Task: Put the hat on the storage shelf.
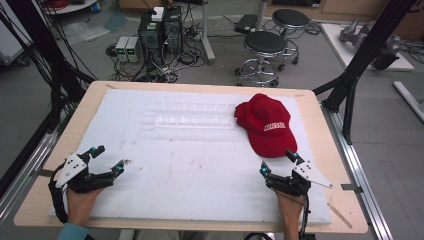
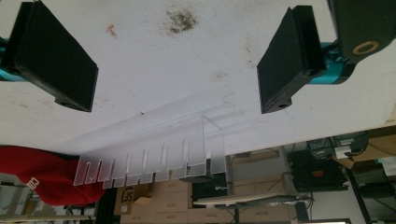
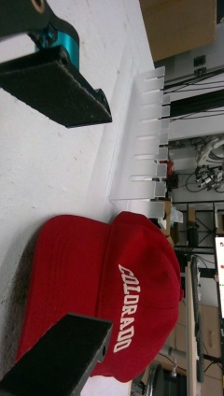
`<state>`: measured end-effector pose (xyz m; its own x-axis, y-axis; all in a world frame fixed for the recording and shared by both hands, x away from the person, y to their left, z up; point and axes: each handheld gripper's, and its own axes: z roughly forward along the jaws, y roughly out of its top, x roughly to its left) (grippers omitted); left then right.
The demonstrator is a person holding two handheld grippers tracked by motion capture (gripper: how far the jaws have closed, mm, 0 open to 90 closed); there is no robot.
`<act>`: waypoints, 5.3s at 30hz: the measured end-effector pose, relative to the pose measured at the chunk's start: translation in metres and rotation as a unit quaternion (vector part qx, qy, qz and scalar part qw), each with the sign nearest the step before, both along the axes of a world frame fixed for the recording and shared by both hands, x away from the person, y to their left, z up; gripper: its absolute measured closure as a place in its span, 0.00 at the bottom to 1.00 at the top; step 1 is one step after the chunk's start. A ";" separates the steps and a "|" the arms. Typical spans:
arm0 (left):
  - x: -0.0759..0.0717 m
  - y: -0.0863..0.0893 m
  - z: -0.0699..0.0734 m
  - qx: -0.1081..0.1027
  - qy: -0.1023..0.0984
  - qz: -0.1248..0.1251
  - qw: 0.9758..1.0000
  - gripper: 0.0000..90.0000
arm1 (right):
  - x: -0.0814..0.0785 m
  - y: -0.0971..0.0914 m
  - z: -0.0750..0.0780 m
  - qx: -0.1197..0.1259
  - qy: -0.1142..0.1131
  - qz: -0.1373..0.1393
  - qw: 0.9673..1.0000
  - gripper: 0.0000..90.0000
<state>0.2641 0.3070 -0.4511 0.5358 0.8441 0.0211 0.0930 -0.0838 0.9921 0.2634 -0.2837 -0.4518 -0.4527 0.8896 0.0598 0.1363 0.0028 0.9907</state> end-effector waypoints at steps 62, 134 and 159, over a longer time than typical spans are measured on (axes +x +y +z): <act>0.002 0.001 0.000 -0.009 0.008 0.010 1.000 0.14 | 0.101 0.006 0.081 -0.075 0.103 0.017 0.992 0.03; 0.002 0.000 0.000 -0.005 0.010 0.009 1.000 0.14 | 0.172 -0.003 0.060 -0.113 0.238 -0.067 0.962 0.96; 0.004 0.002 0.001 -0.016 0.020 0.009 1.000 0.14 | 0.143 -0.016 0.095 -0.049 0.171 -0.055 0.982 0.96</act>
